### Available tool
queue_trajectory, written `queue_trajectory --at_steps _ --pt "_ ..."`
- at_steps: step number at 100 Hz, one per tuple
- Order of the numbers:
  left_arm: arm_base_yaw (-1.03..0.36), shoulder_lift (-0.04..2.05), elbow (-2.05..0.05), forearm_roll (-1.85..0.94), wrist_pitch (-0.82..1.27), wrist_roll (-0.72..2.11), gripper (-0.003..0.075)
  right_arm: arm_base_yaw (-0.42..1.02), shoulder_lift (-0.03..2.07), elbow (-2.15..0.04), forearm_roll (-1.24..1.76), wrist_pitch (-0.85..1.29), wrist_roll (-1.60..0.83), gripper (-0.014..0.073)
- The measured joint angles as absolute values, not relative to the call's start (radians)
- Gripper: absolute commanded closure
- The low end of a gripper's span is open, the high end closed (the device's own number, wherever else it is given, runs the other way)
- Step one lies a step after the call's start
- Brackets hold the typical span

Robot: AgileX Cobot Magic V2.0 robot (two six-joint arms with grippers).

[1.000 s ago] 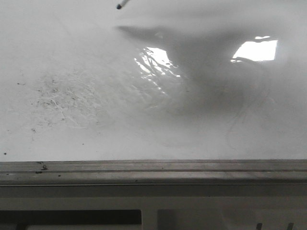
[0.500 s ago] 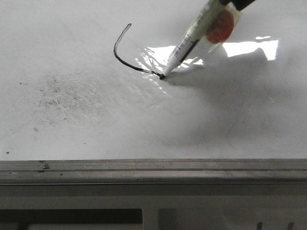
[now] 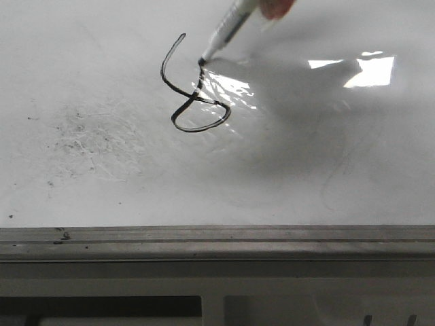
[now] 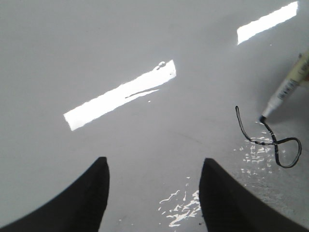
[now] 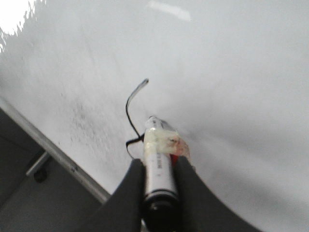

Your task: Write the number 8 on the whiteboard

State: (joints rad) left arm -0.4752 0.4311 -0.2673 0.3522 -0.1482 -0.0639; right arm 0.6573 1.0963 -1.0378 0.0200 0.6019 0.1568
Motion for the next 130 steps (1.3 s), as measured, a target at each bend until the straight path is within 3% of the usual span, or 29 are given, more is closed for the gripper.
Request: queue_trajectory --at_steps 33,74,105,119,130 --pt "-0.492 0.45 -0.267 0.399 -0.15 -0.066 0.0332 0.742 1.13 -1.04 -0.024 0.52 0.165 0.0637" --pt "-0.867 0.771 -0.283 0.515 -0.154 -0.065 0.0333 0.907 1.187 -1.04 -0.01 0.672 0.165 0.0637" --pt "-0.905 0.999 -0.388 0.485 -0.205 -0.065 0.034 0.93 1.217 -1.038 0.061 0.708 0.165 0.0637" --pt "-0.905 1.053 -0.397 0.421 -0.212 -0.065 0.0477 0.93 1.217 -1.038 0.088 0.709 0.163 0.0637" --pt "-0.908 1.06 -0.397 0.402 -0.235 -0.065 0.0699 0.93 1.217 -1.038 0.105 0.71 0.163 0.0637"
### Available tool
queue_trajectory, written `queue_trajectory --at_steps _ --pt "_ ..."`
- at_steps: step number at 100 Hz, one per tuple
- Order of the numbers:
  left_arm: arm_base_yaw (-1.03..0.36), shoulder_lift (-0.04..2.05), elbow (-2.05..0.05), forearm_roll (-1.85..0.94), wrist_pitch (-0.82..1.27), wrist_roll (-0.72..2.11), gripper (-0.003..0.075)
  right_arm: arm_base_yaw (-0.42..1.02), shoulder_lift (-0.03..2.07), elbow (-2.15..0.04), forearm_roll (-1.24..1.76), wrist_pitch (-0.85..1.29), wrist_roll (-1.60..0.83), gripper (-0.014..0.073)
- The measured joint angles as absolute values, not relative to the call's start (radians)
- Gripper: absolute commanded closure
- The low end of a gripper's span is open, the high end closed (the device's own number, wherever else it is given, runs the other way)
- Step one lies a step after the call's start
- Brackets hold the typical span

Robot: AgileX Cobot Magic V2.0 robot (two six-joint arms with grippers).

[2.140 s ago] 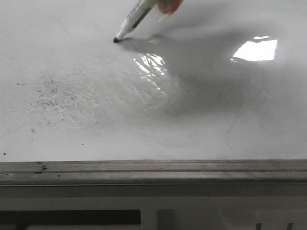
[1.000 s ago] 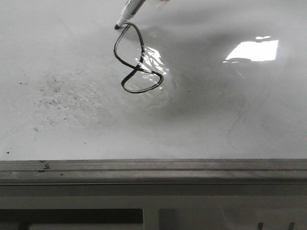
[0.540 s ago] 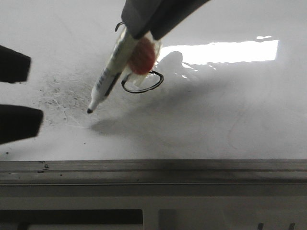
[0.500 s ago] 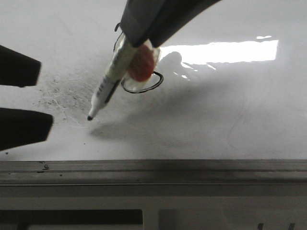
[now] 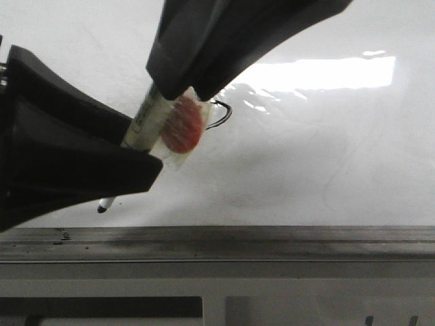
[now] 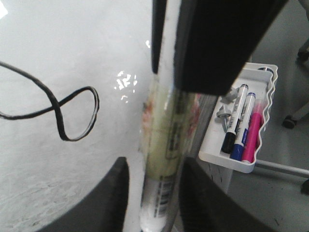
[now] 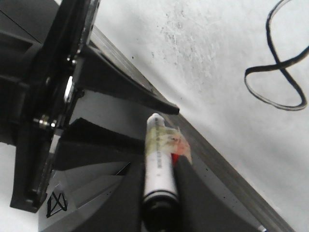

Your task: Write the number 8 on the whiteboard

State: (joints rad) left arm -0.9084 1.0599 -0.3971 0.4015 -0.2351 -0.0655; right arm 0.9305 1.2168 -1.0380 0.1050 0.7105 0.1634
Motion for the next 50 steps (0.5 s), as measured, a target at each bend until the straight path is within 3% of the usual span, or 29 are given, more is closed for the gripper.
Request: queue_trajectory --at_steps 2,14,29,34,50 --pt "-0.908 1.06 -0.397 0.401 -0.24 -0.065 0.0742 0.93 1.217 -1.038 0.105 0.71 0.163 0.0637" --pt "-0.908 1.062 -0.397 0.406 -0.246 -0.058 0.0741 0.93 1.217 -1.038 0.109 0.71 0.158 0.0581" --pt "-0.908 1.062 -0.397 0.396 -0.248 -0.058 0.0741 0.93 1.217 -1.038 0.109 0.71 0.154 0.0232" --pt "-0.908 1.056 -0.397 0.362 -0.245 -0.06 0.0741 0.93 1.217 -1.038 0.109 0.71 0.153 0.0169" --pt "-0.899 1.005 -0.397 0.059 -0.229 -0.062 0.0741 0.93 1.217 -1.038 0.101 0.718 0.152 0.0214"
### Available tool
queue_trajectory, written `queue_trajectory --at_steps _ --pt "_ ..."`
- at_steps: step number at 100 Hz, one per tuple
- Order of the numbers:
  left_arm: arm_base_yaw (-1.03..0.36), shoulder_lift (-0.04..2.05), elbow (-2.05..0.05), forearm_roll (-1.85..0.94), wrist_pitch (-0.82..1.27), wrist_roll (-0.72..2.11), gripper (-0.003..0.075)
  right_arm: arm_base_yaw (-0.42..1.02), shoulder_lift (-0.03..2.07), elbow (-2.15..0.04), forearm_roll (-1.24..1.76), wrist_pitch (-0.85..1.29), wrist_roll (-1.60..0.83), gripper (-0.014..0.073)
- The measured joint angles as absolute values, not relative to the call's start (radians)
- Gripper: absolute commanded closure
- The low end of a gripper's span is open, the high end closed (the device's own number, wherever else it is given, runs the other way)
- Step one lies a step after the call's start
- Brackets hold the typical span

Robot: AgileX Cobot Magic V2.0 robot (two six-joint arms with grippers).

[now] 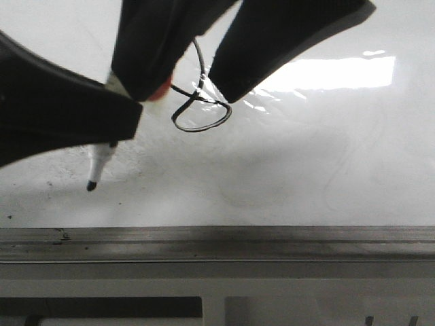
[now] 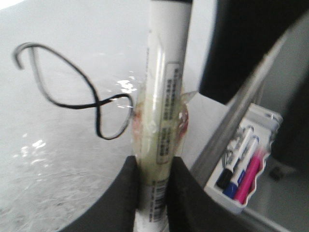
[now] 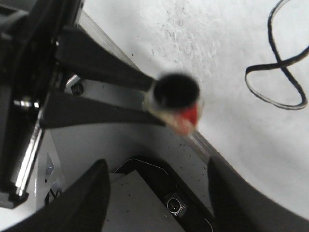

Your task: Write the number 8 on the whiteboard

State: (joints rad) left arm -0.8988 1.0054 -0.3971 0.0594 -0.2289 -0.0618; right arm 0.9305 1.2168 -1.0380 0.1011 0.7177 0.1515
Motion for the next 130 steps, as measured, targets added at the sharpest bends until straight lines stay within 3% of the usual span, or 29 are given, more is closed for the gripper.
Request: queue_trajectory --at_steps 27,64,72,87,96,104,116,121,130 --pt "-0.762 1.002 -0.417 -0.415 -0.17 -0.066 0.0741 0.93 1.217 -1.038 0.101 0.72 0.151 0.0245" --pt "-0.677 1.012 -0.466 -0.486 -0.038 -0.066 0.0731 0.93 1.217 -1.038 0.101 0.739 0.149 0.0245" --pt "-0.676 1.012 -0.466 -0.486 -0.034 -0.066 0.0645 0.93 1.217 -1.038 0.101 0.743 0.149 0.0245" --pt "-0.676 1.012 -0.466 -0.52 -0.012 -0.066 0.0339 0.93 1.217 -1.038 0.101 0.745 0.149 0.0246" --pt "-0.676 1.004 -0.471 -0.525 0.0 -0.066 0.0278 0.93 1.217 -1.038 0.089 0.745 0.149 0.028" --pt "-0.676 0.992 -0.47 -0.522 0.006 -0.066 0.0279 0.93 1.217 -1.038 0.048 0.751 0.149 0.0388" --pt "-0.673 0.95 -0.47 -0.508 0.038 -0.066 0.0312 0.93 1.173 -1.02 -0.052 0.738 0.197 0.0665" --pt "-0.673 0.917 -0.47 -0.492 0.052 -0.066 0.0414 0.93 1.136 -1.001 -0.105 0.714 0.223 0.0656" --pt "-0.673 0.836 -0.468 -0.441 0.064 -0.066 0.0708 0.93 1.041 -0.948 -0.198 0.634 0.243 0.0657"
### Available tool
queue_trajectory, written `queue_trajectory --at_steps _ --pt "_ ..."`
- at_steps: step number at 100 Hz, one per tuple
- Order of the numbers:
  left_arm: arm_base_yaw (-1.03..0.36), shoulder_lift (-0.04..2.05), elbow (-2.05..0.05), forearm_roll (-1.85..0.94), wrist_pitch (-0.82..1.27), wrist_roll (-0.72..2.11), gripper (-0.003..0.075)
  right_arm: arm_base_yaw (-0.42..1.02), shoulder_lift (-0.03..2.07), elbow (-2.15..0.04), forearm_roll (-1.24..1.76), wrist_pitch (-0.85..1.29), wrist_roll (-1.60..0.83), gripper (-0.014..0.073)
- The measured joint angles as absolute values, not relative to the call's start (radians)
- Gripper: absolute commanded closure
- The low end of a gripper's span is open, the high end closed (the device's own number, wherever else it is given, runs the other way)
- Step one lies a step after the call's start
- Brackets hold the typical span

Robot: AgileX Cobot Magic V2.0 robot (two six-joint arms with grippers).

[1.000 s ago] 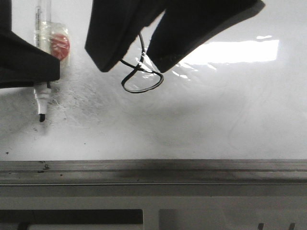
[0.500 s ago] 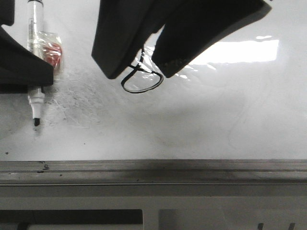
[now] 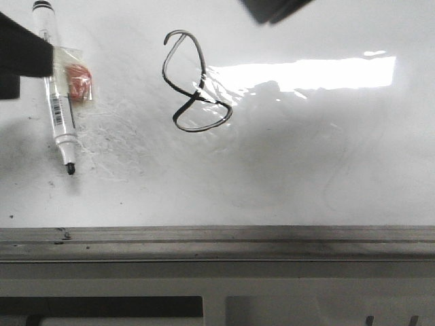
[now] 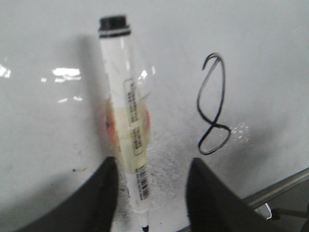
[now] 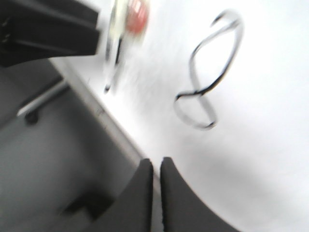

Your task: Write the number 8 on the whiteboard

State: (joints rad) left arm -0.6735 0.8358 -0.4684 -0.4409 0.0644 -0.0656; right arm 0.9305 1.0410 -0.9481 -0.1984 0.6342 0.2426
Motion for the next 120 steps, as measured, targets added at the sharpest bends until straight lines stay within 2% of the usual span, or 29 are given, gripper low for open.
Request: queue_trajectory --at_steps 1,22,42,69,90,120 --pt "-0.673 0.821 -0.468 -0.437 0.064 -0.066 0.0745 0.93 1.033 -0.943 -0.213 0.627 0.242 0.0657" --pt "-0.673 0.579 -0.426 -0.29 0.064 -0.066 0.0741 0.93 0.754 -0.739 -0.413 0.384 0.253 0.0657" --pt "-0.673 0.333 -0.303 -0.169 0.02 -0.066 0.0741 0.93 0.464 -0.507 -0.456 0.226 0.256 0.0657" --pt "-0.673 0.057 -0.133 -0.098 0.016 -0.066 0.0741 0.93 0.119 -0.303 -0.493 0.195 0.256 0.0657" --pt "-0.673 0.014 -0.076 -0.096 0.014 -0.066 0.0741 0.93 0.001 -0.27 -0.495 0.197 0.256 0.0657" --pt "-0.673 0.014 -0.057 -0.096 0.014 -0.066 0.0741 0.93 -0.003 -0.267 -0.495 0.197 0.258 0.0657"
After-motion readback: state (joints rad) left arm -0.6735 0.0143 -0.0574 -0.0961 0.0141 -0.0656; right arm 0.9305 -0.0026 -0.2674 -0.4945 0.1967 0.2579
